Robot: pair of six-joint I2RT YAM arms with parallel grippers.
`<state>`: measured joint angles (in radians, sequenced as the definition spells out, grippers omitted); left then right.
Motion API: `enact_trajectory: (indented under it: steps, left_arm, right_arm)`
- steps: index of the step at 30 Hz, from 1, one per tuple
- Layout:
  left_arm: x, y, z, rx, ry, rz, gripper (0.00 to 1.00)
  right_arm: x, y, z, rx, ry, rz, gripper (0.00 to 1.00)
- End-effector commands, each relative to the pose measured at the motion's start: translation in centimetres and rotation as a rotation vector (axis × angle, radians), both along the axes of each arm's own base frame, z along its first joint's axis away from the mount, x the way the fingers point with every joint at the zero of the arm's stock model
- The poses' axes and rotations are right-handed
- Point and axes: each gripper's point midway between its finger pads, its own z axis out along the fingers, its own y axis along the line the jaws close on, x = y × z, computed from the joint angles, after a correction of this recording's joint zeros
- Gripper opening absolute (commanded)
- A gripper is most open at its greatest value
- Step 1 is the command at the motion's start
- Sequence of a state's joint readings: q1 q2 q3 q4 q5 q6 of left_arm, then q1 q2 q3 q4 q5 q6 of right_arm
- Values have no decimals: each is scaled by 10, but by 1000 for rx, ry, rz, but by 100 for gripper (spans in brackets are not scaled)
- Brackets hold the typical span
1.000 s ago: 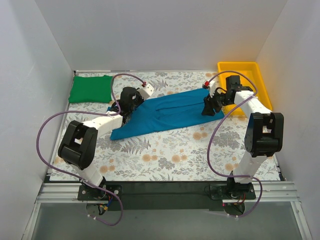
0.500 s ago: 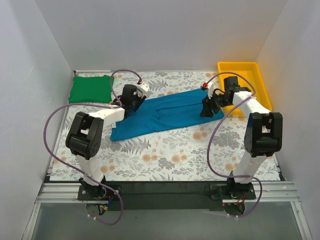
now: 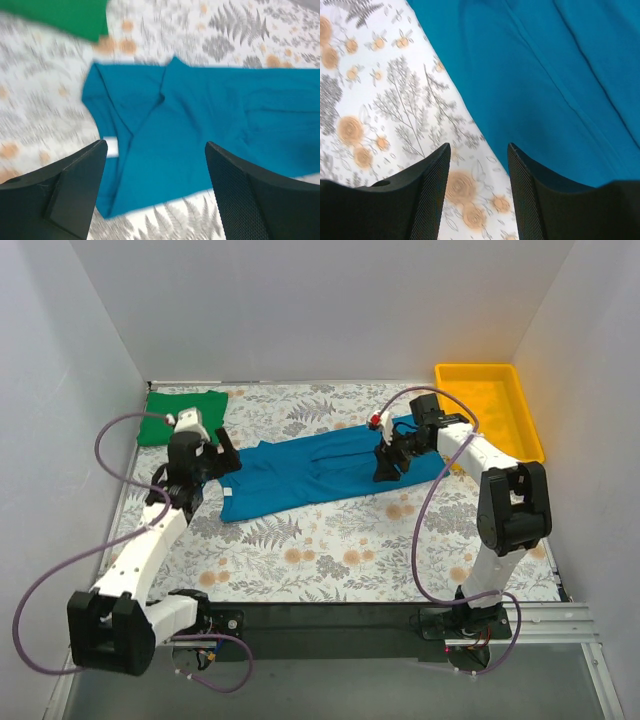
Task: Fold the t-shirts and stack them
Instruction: Fold the tshirt
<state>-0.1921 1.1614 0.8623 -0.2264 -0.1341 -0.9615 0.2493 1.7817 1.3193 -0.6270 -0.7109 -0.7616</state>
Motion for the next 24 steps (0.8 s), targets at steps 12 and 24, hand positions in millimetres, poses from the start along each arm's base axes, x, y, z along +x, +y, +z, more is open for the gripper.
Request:
enact_trajectory:
  steps: [12, 24]
  left_arm:
    - [-97, -33, -53, -489, 205, 18, 78]
    - [-106, -26, -44, -451, 189, 22, 78]
  right_arm:
    - [57, 156, 0, 178, 445, -195, 54]
    - [57, 189, -33, 154, 492, -180, 54]
